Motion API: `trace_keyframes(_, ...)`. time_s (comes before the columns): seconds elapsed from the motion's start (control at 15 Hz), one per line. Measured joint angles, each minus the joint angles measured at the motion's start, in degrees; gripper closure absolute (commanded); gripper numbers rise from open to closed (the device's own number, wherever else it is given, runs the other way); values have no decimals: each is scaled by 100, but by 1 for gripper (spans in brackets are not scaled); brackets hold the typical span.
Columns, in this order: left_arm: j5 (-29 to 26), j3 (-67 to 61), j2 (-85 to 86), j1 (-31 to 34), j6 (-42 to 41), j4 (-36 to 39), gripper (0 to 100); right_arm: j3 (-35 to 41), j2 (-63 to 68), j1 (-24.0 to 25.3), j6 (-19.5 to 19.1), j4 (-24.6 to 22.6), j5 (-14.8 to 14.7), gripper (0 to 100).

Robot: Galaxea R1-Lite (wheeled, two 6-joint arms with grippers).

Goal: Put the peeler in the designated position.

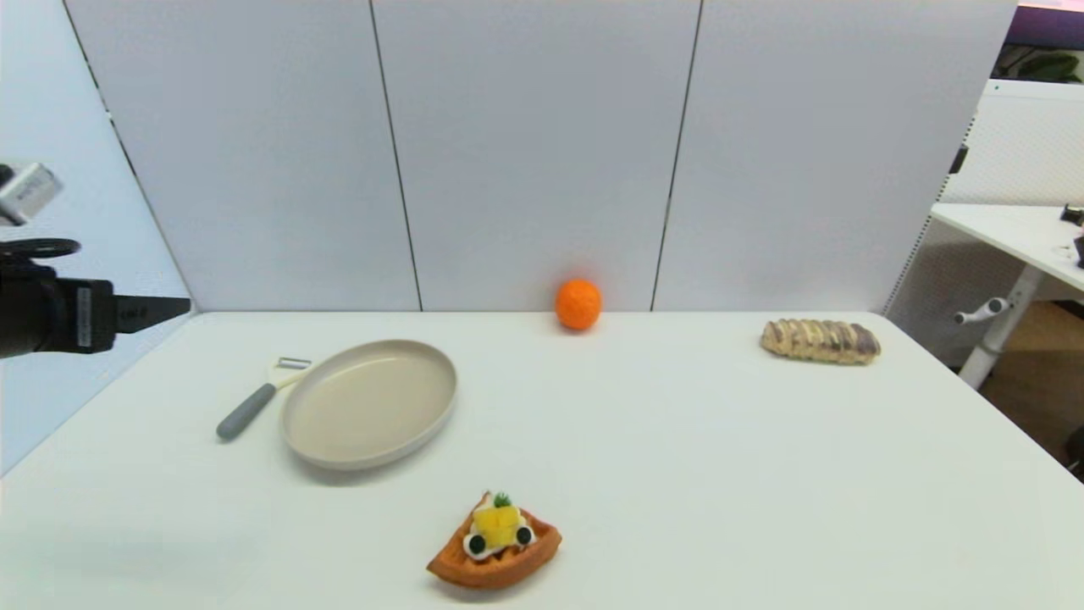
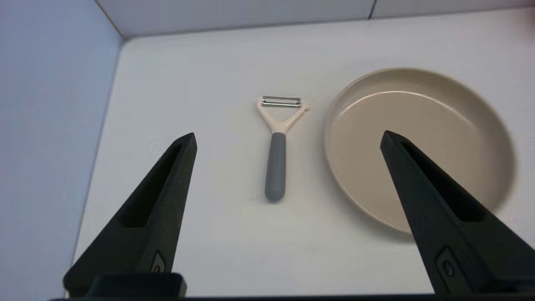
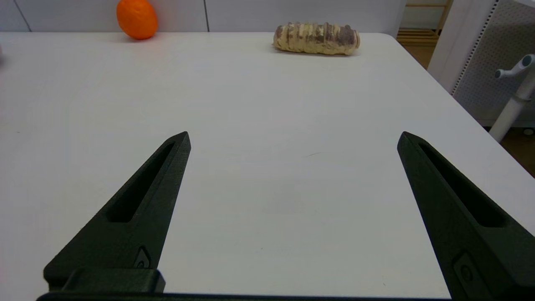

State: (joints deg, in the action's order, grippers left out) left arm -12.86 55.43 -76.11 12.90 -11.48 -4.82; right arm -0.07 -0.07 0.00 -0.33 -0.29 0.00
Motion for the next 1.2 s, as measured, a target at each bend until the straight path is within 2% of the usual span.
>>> trace_keyframes(0.2, -4, -1354, 1643, -59, 107, 377, 0, 0, 0, 0, 2, 0, 0, 0)
trace_keyframes(0.53, -9, -3149, 3992, -852, 482, 1059, 0, 0, 0, 0, 2, 2, 0, 0)
trace_keyframes(1.0, -50, -4251, 6144, -1100, 291, 1315, 0, 0, 0, 0, 0, 2, 0, 0)
trace_keyframes(1.2, 127, -4756, 6865, -1232, 315, 1181, 0, 0, 0, 0, 0, 2, 0, 0)
